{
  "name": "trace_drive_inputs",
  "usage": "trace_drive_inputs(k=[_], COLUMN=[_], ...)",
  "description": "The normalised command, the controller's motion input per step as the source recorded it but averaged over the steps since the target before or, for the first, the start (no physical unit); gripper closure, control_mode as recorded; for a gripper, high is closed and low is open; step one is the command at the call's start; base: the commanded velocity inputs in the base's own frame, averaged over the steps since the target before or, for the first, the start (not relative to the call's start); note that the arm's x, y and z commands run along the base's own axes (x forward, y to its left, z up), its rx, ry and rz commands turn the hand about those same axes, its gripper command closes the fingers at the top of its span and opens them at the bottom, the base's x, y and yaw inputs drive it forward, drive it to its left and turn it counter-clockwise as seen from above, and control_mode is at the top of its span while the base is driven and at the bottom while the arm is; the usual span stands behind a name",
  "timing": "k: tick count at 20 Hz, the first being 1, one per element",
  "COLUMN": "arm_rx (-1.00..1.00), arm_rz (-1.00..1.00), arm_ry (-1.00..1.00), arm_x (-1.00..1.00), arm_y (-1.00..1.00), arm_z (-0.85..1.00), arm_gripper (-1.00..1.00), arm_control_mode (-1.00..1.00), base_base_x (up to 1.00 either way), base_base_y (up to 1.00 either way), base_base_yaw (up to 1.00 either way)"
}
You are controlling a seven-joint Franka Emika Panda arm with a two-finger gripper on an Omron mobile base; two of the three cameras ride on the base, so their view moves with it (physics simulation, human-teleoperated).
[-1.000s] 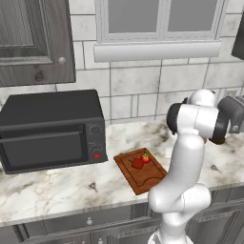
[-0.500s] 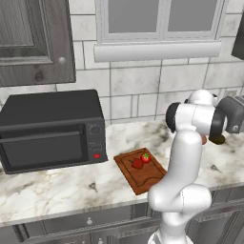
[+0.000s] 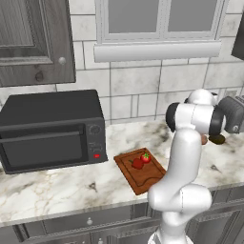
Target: Place the avocado, onion, tomato, and bell pepper on the cutting board.
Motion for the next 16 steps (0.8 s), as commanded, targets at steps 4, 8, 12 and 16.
trace_drive_inputs(k=[4,8,12,16], arm_rx=[0.01,0.07,0.10,0.11], arm_rz=[0.00,0.00,0.00,0.00], arm_ry=[0.10,0.17,0.23,0.20], arm_x=[0.00,-0.05,-0.12,-0.22], arm_y=[0.00,0.03,0.18,0.40], arm_z=[-0.47,-0.70,-0.82,-0.96], arm_gripper=[-1.00,-1.00,-1.00,-1.00], arm_control_mode=[-1.00,-1.00,-1.00,-1.00], base_base_x=[0.00,0.00,0.00,0.00], base_base_y=[0.00,0.00,0.00,0.00], base_base_yaw=[0.00,0.00,0.00,0.00])
